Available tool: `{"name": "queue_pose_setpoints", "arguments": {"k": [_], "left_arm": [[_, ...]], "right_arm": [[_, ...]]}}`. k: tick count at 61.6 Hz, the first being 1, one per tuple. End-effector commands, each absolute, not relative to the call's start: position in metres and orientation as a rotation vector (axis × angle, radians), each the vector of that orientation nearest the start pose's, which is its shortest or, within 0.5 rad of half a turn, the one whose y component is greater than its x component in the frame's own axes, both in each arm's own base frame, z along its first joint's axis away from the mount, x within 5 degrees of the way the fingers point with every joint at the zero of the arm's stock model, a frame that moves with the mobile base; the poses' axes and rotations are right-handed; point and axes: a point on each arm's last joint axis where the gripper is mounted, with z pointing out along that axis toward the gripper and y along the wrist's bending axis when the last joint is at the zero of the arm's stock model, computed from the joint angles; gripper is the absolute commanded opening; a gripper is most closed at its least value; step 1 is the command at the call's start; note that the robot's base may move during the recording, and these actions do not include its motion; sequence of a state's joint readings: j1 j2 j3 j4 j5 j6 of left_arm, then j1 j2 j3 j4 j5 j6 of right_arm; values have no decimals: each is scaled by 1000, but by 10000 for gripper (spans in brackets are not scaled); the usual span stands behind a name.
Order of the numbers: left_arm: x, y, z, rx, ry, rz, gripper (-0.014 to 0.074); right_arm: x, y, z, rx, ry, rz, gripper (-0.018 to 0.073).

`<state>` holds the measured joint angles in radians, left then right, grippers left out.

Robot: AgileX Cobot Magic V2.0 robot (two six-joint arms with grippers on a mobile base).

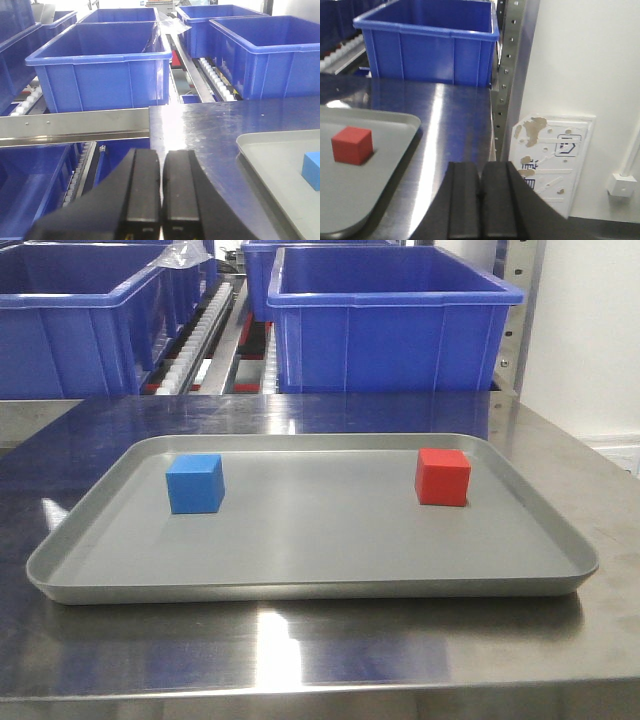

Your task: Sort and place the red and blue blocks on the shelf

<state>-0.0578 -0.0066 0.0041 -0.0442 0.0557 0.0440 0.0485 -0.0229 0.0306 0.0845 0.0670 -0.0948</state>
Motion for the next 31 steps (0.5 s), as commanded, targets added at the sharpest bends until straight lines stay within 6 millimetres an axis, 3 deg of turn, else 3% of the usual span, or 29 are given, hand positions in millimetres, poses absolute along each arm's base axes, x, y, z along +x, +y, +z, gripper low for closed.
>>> {"name": "queue_pose_setpoints", "arguments": {"k": [1, 18, 31], "left_arm": [[56, -3, 207, 34, 1456, -53, 124], [56, -3, 207, 34, 1456, -53, 124], [56, -3, 207, 34, 1456, -53, 124]], "right_arm": [[52, 2, 222, -11, 1411, 50, 60], [47, 3, 245, -35, 1487, 56, 60], [56, 5, 266, -138, 1611, -24, 60]]}}
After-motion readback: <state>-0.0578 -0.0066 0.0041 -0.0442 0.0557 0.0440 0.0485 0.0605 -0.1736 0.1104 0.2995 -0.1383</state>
